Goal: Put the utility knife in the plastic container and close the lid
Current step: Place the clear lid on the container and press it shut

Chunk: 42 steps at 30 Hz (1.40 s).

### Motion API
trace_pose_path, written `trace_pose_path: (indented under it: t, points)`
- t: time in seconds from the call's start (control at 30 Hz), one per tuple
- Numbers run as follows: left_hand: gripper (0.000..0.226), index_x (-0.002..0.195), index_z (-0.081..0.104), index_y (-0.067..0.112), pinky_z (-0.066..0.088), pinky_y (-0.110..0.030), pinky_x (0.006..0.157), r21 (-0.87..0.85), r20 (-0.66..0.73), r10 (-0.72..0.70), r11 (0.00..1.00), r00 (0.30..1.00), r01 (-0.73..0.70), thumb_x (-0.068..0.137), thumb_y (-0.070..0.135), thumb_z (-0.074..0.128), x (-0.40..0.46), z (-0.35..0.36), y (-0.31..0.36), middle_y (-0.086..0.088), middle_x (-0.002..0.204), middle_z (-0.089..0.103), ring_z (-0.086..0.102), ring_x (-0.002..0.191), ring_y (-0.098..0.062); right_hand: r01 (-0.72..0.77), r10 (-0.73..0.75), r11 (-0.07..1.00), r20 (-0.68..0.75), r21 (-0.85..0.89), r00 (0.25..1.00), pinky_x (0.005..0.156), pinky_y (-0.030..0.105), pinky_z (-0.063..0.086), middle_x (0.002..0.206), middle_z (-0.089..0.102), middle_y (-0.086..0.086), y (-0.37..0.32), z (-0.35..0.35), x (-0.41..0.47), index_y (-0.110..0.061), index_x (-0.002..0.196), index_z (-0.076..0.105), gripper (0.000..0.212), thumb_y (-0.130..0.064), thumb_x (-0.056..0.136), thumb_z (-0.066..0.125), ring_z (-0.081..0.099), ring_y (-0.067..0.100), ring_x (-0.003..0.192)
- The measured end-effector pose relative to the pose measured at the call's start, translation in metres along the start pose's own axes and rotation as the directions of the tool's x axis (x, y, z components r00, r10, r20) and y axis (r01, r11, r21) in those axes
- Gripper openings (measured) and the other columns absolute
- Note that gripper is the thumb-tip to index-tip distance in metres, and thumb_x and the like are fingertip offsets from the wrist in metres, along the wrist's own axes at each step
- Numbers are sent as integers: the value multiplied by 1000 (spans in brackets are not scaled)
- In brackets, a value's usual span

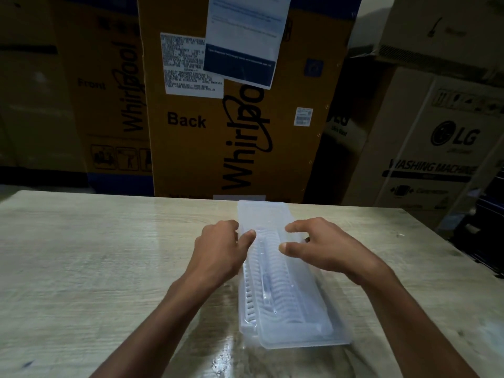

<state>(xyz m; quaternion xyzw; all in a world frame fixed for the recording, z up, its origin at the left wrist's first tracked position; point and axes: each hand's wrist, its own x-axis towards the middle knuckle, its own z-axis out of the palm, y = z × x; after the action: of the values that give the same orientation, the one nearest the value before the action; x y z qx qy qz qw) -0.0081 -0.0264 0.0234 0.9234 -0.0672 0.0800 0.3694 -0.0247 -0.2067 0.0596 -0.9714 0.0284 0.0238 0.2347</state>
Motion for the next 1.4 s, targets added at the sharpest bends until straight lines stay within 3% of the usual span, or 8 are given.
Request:
trace_pose_path:
  t: [0.37, 0.57, 0.7, 0.8, 0.9, 1.03, 1.13, 1.4]
  points:
    - [27, 105, 69, 7, 65, -45, 69, -147, 123, -52, 987, 991, 70, 95, 31, 61, 4, -6, -3, -8, 97, 75, 76, 74, -23, 42, -42, 999, -27, -26, 999, 102, 41, 47, 156, 46, -2, 0, 9, 5, -26, 147, 47, 64, -45, 90, 69, 54, 22, 132]
    - [43, 137, 51, 7, 65, -34, 65, -255, 230, -99, 954, 968, 158, 97, 21, 59, 3, -12, -3, -9, 107, 70, 74, 82, -21, 42, -43, 999, -66, -16, 997, 92, 35, 48, 150, 49, -1, 3, 9, 5, -26, 139, 50, 62, -47, 86, 73, 57, 20, 123]
    - [44, 137, 48, 9, 64, -49, 75, -210, 170, -62, 973, 984, 98, 96, 21, 61, 1, -11, -2, -6, 103, 62, 73, 90, -31, 25, -25, 1000, -95, -6, 995, 90, 36, 50, 144, 53, 0, 4, 12, 7, -27, 133, 54, 60, -50, 82, 75, 58, 19, 119]
    - [50, 143, 44, 10, 64, -46, 76, -205, 169, -70, 973, 983, 104, 97, 22, 60, 3, -9, -4, -5, 105, 61, 73, 90, -28, 34, -34, 999, -98, 2, 995, 83, 33, 49, 143, 56, -1, 7, 13, 9, -26, 133, 56, 62, -52, 80, 76, 61, 19, 115]
    - [51, 145, 42, 14, 61, -46, 88, -164, 158, -36, 984, 987, 63, 97, 25, 58, 6, -5, -7, -8, 125, 61, 67, 103, -26, 46, -46, 999, -93, -5, 995, 85, 34, 49, 145, 55, 0, 9, 13, 12, -26, 133, 57, 63, -54, 79, 76, 61, 20, 116]
    - [59, 156, 20, 18, 41, -45, 115, -126, 208, 58, 991, 976, -31, 103, 25, 44, 7, 6, -13, -7, 165, 23, 39, 144, -28, 72, -77, 995, -74, -71, 994, 91, 35, 49, 147, 48, 0, 11, 15, 13, -28, 137, 51, 59, -56, 87, 67, 58, 20, 119]
    - [57, 158, 13, 13, 25, -35, 121, -56, 220, 105, 994, 970, -95, 106, 24, 33, 7, 10, -14, -2, 170, -1, 17, 155, -21, 108, -122, 985, -97, -136, 988, 92, 32, 46, 148, 39, 0, 12, 24, 11, -26, 141, 43, 52, -53, 97, 51, 57, 19, 118]
    - [55, 157, 16, 15, 27, -46, 123, 75, 231, 98, 990, 968, -118, 106, 31, 28, 9, 16, -19, 0, 170, 4, 26, 152, -25, 136, -146, 987, -129, -87, 981, 108, 38, 38, 164, 26, -6, 17, 37, 15, -23, 139, 38, 45, -46, 101, 45, 40, 18, 141]
